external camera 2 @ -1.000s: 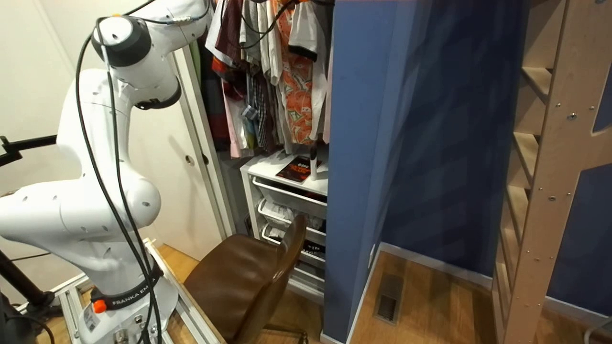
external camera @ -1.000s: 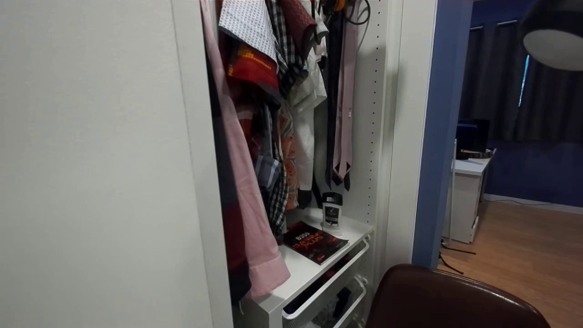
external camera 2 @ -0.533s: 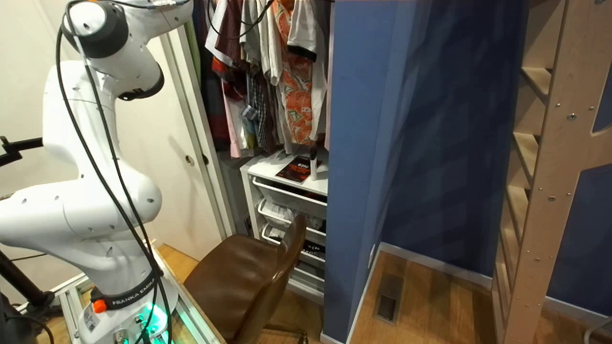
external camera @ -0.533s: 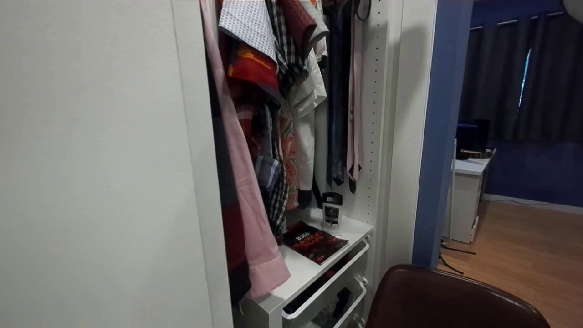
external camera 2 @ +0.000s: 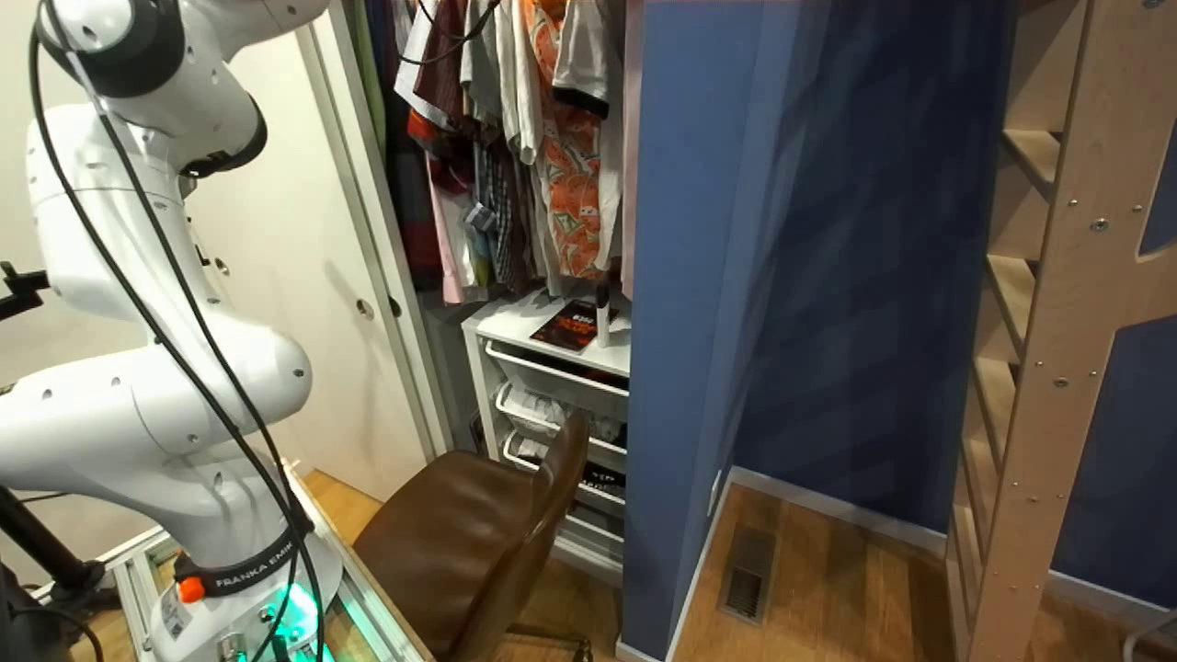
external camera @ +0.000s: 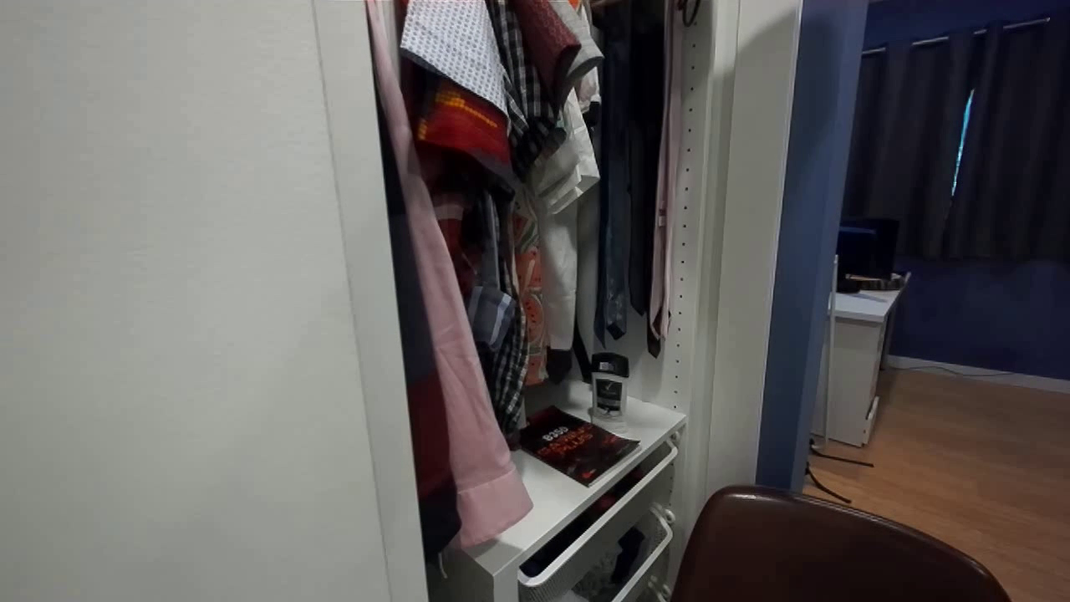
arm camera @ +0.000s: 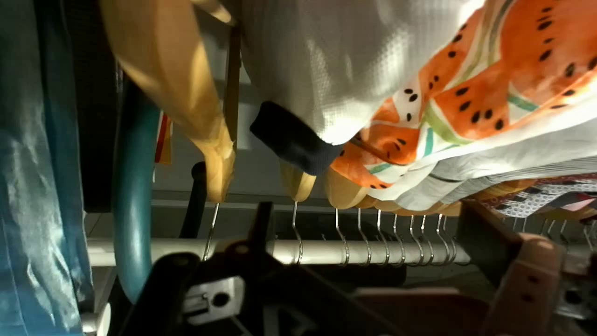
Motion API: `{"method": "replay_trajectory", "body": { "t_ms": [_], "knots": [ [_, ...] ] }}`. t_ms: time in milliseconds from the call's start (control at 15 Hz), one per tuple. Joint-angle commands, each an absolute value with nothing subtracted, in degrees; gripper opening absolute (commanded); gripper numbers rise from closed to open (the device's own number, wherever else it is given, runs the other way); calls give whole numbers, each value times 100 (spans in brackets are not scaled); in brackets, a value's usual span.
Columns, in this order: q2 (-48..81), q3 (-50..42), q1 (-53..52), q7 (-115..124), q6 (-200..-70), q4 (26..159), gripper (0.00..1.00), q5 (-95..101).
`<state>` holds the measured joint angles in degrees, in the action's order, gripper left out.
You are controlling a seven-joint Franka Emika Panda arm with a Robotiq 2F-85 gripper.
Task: Hang the white t-shirt on the rail
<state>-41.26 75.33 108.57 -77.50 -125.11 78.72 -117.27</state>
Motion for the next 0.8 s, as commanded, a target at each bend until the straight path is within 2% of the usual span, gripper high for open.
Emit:
{"method": "replay_trajectory", "body": {
  "t_ms": [0,733],
  "knots": [
    [-3804,6986,9841,-8217,-12482,8575,100,-11315],
    [-3113,5281,6821,-8534,-13111,9935,100,-9778]
  ]
}}
